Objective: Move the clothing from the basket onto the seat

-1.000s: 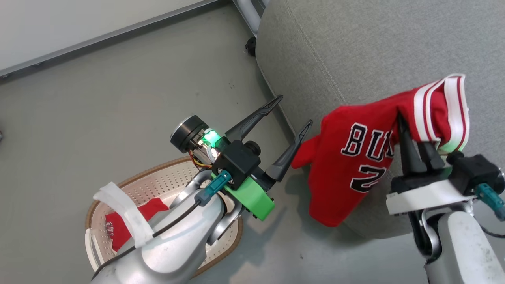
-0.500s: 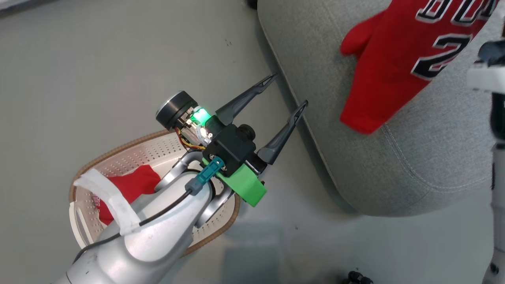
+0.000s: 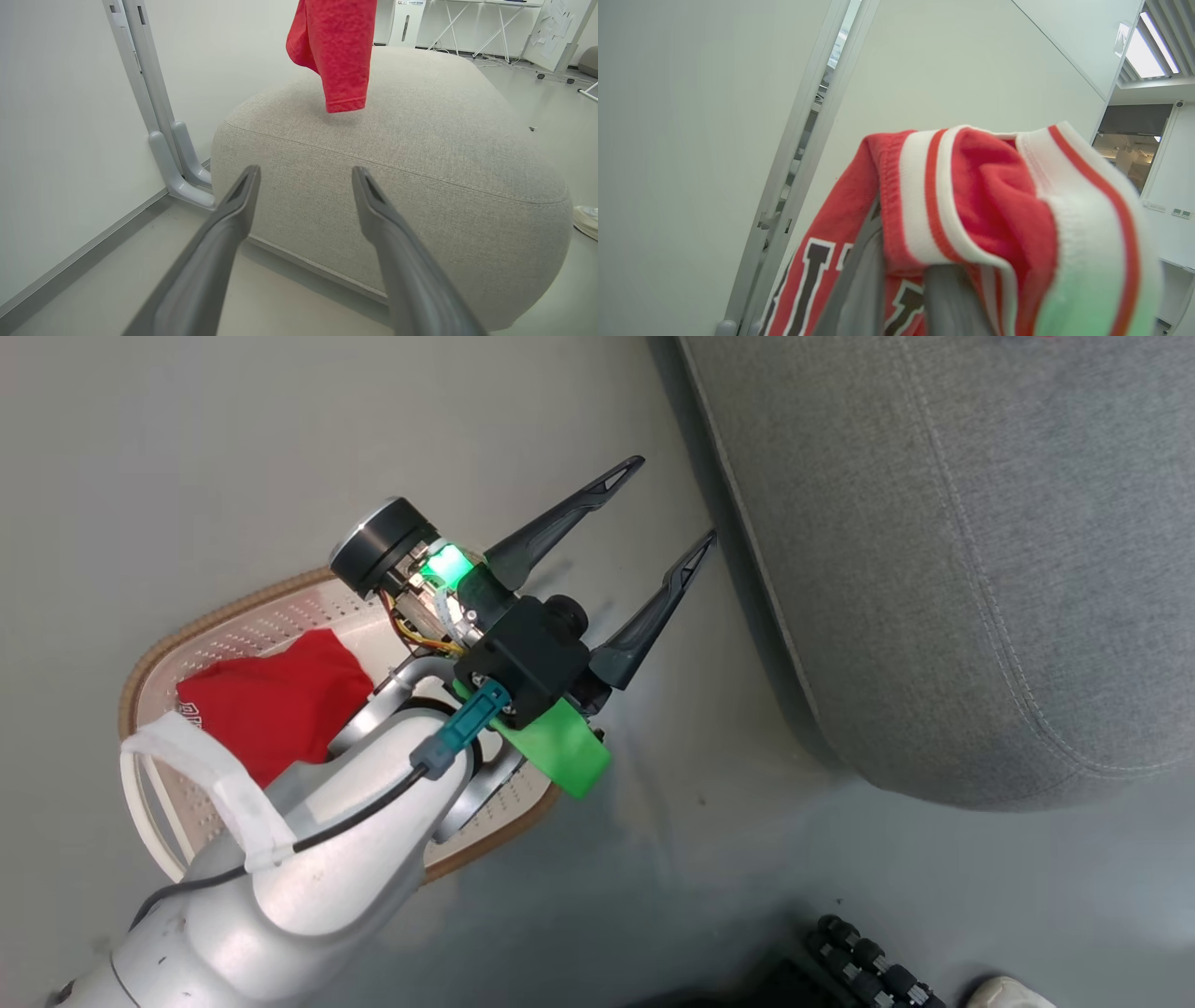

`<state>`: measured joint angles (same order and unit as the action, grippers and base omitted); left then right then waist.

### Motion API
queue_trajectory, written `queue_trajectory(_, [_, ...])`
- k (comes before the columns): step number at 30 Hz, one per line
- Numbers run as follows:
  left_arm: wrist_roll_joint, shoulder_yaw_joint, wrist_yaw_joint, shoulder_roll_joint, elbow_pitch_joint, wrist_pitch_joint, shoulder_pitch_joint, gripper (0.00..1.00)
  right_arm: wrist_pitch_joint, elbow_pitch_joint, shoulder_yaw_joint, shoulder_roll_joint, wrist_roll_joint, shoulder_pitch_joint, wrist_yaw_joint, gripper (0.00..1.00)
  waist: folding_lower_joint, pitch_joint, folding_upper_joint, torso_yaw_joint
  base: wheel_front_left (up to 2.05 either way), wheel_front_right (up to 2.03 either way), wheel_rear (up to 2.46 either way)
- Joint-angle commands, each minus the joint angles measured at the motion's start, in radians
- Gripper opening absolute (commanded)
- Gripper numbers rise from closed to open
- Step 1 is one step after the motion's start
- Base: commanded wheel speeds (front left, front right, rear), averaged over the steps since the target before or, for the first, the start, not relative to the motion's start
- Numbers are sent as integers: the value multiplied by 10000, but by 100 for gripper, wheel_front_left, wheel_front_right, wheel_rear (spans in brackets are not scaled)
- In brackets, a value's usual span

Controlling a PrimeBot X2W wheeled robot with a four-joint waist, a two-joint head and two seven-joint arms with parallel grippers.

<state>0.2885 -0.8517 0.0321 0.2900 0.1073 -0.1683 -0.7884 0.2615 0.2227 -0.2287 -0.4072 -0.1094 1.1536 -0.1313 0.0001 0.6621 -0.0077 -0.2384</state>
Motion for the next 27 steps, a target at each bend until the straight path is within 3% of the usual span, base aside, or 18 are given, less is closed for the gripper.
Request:
queue_trajectory(1, [-99, 11, 16, 88, -46, 17, -188, 100, 29, 159, -57, -127, -70, 297, 10, 0, -1, 511, 77, 156, 0, 0, 0])
queue_trajectory(7, [-75, 33, -56, 215, -118, -29, -208, 100, 29, 1121, -127, -211, 220, 557, 10, 0, -1, 774, 77, 249, 0, 0, 0])
queue_trajectory(19, [12, 46, -149, 336, -168, -71, -307, 100, 28, 2615, -943, 1057, 1161, -1345, 10, 0, -1, 1028, 77, 514, 0, 0, 0])
queue_trajectory(27, [67, 1, -217, 366, -139, -116, -244, 100, 28, 3818, -1427, 1424, 1620, -1637, 12, 0, -1, 1029, 77, 639, 0, 0, 0])
